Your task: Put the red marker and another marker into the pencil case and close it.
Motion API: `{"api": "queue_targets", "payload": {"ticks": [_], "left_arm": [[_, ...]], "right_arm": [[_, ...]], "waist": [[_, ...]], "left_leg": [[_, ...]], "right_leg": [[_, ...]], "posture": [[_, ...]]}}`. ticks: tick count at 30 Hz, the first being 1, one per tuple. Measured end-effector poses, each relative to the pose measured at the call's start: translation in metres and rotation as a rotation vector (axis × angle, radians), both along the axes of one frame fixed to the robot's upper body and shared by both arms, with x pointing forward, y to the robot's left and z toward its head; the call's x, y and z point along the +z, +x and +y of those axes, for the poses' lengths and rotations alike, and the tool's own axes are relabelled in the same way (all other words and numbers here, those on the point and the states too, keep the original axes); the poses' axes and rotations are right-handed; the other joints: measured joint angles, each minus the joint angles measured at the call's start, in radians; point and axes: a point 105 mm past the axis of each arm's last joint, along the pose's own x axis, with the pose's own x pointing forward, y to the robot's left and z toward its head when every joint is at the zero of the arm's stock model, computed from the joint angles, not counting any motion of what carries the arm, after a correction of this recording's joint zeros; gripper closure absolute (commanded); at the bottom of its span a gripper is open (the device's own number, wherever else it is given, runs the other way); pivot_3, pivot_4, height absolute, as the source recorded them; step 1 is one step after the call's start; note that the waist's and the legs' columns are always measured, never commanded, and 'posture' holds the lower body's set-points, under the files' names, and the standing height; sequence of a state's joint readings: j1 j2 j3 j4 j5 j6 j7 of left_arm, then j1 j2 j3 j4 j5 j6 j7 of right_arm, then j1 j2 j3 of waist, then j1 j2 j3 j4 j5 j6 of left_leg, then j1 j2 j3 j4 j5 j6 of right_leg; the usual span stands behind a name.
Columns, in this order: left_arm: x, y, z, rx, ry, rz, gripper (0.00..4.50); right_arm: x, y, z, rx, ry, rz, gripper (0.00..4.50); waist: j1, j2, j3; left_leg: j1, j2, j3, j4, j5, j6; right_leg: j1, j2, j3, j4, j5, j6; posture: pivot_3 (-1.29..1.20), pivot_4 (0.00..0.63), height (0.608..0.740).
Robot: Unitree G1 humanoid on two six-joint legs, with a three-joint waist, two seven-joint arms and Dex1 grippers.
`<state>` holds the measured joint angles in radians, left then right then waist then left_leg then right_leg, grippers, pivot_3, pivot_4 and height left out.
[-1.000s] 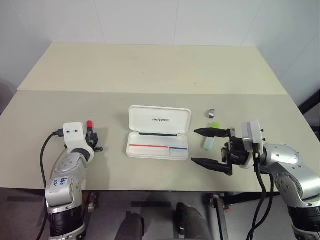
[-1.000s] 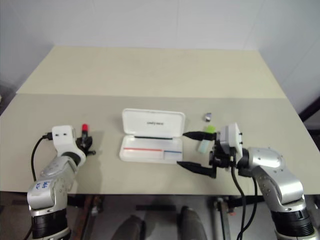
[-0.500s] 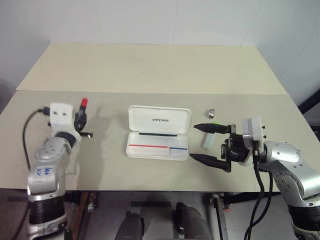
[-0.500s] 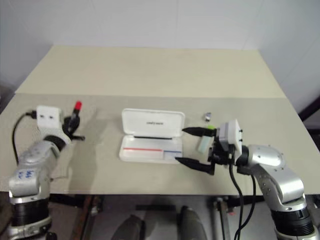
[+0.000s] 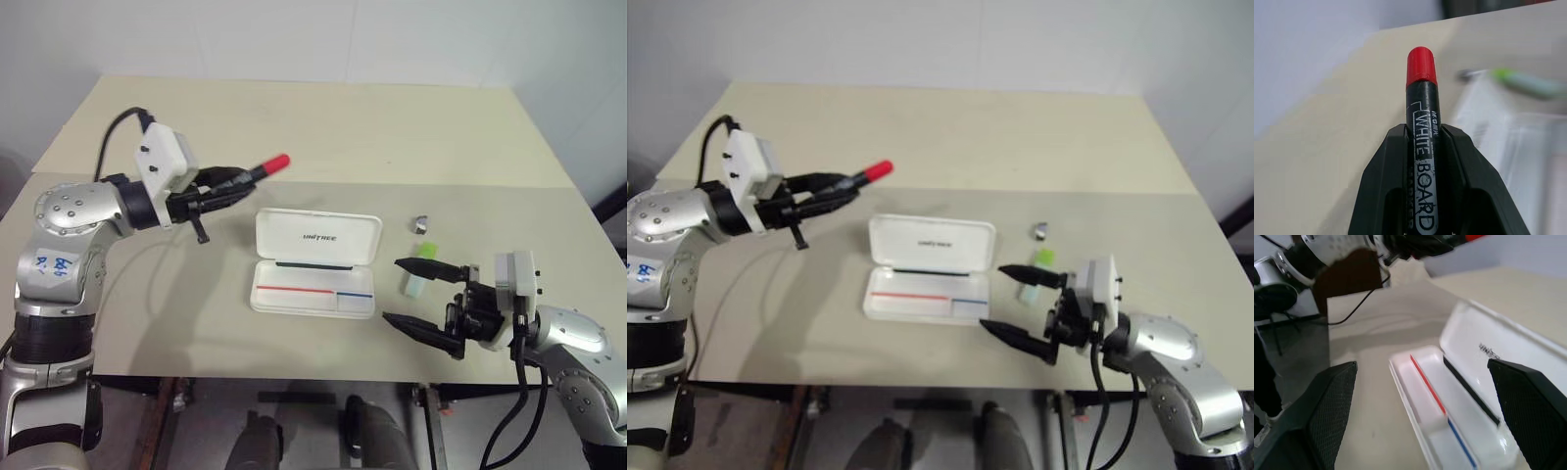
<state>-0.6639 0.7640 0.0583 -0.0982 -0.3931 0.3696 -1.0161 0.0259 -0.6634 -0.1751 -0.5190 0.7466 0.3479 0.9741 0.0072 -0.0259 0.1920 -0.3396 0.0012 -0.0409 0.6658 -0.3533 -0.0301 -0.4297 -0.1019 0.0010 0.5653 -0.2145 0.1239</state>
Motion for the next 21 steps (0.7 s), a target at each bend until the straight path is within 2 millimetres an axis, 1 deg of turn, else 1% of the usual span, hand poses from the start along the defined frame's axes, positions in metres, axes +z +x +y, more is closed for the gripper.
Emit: {"api": "queue_targets", "payload": {"ticks": [4, 7, 10, 13, 16, 21], "left_arm": [[-0.019, -0.008, -0.017, -0.148, 0.094, 0.090, 3.90], [-0.042, -0.013, -0.028, -0.258, 0.188, 0.142, 3.90], [-0.061, -0.006, -0.039, -0.306, 0.258, 0.149, 3.90], [-0.070, 0.005, -0.046, -0.304, 0.312, 0.125, 3.90], [-0.074, 0.013, -0.057, -0.301, 0.315, 0.104, 3.90], [-0.089, 0.016, -0.074, -0.323, 0.333, 0.107, 3.90]], "right_arm": [[0.001, -0.005, 0.001, -0.034, 0.005, -0.013, 0.00], [0.000, -0.008, 0.001, -0.063, 0.000, -0.018, 0.00], [0.001, -0.008, -0.001, -0.098, 0.004, -0.029, 0.00], [0.001, -0.010, -0.001, -0.112, 0.009, -0.029, 0.00], [0.000, -0.011, -0.002, -0.130, 0.015, -0.028, 0.00], [-0.002, -0.013, -0.003, -0.148, 0.016, -0.025, 0.00]], "waist": [[-0.007, 0.000, 0.000], [-0.007, 0.000, 0.000], [-0.005, 0.000, 0.000], [-0.002, 0.000, 0.000], [0.000, 0.000, 0.000], [0.001, 0.000, 0.000]], "left_leg": [[0.001, 0.000, 0.000, 0.000, 0.000, 0.000], [0.001, 0.001, 0.000, 0.001, 0.000, 0.000], [0.001, 0.000, 0.000, 0.003, 0.000, 0.000], [0.001, 0.001, 0.000, 0.003, 0.000, 0.001], [0.000, 0.001, 0.000, 0.003, 0.000, 0.001], [0.000, 0.001, 0.000, 0.002, 0.000, 0.001]], "right_leg": [[0.000, 0.001, 0.000, 0.001, 0.000, 0.000], [0.000, 0.001, 0.001, 0.001, 0.000, 0.000], [0.001, 0.001, 0.001, 0.002, 0.000, 0.000], [0.001, 0.002, 0.001, 0.002, 0.000, 0.001], [0.001, 0.002, 0.001, 0.002, 0.000, 0.001], [0.000, 0.002, 0.002, 0.002, 0.000, 0.001]], "posture": [[0.00, 0.150, 0.740], [0.00, 0.150, 0.740], [0.00, 0.150, 0.740], [0.00, 0.150, 0.740], [0.00, 0.150, 0.740], [0.00, 0.150, 0.740]]}}
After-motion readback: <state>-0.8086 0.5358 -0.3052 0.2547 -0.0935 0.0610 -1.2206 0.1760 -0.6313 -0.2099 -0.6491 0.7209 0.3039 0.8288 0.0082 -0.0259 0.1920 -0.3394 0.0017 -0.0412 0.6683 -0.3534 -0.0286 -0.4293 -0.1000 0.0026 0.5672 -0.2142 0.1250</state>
